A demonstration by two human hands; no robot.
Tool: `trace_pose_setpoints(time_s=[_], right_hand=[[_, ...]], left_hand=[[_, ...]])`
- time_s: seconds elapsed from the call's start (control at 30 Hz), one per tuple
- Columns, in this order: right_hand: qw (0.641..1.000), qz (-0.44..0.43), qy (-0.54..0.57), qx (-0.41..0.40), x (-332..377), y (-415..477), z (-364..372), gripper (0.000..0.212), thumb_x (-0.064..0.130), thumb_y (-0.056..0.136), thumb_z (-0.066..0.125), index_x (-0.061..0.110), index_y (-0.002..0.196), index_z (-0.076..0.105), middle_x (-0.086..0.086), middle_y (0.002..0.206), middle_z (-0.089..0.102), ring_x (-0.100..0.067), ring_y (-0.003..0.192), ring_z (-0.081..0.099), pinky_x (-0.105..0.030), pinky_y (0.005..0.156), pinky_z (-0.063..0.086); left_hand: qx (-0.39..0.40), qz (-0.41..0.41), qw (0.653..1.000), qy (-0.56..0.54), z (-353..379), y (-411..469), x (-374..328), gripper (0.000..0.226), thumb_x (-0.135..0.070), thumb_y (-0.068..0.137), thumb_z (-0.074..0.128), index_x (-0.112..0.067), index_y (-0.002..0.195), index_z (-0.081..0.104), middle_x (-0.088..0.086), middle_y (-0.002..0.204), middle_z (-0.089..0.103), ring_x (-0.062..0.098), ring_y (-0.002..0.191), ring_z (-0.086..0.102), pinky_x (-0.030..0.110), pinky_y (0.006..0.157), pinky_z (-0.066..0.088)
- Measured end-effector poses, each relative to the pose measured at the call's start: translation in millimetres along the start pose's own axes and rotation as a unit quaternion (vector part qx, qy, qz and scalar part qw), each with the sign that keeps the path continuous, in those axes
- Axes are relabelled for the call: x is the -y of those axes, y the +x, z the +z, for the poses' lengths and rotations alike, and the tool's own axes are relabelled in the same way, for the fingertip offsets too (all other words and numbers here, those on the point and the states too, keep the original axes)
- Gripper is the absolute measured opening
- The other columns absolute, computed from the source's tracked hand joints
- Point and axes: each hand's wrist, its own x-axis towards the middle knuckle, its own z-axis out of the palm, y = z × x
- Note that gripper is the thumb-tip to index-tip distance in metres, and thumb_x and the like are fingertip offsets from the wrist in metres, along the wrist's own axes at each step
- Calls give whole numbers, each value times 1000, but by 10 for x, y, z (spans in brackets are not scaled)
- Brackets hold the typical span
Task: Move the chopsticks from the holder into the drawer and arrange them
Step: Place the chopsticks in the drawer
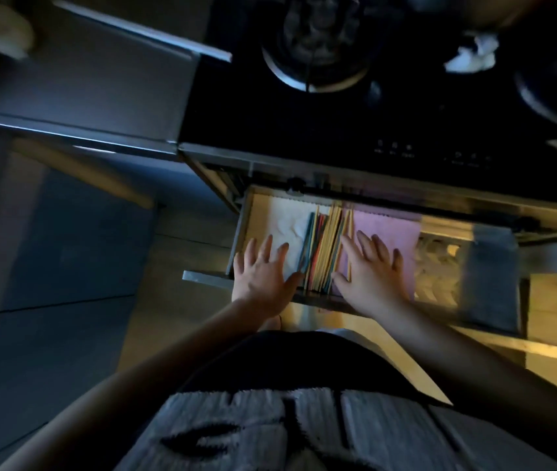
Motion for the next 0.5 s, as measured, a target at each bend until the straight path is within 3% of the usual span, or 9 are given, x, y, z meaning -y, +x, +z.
trace_pose_setpoints(time_s=[0.13,0.27,0.5], right_hand=[[994,-78,-57,-52,142,-117,-296,76,59,88,44,36,150,7,2,161,4,-26,148,2,-58,116,7],[979,-162,-83,-92,355,-211,-465,72,57,87,47,36,147,14,1,159,12,-26,147,7,-56,115,13],[942,-319,-90,-52,1007,-391,-468,74,55,87,43,35,151,11,0,161,11,-24,149,4,-54,118,4]], left_hand=[[-73,-17,997,-18,-136,-309,65,70,-65,92,32,-35,153,13,-1,165,1,26,150,-9,56,119,1],[-138,-68,987,-50,-178,-640,146,71,-68,91,30,-39,153,12,-3,164,2,26,150,-10,55,119,-3],[-204,-226,945,-117,-8,-1354,397,76,-76,85,18,-41,152,16,-7,164,5,20,150,-8,49,119,-1]])
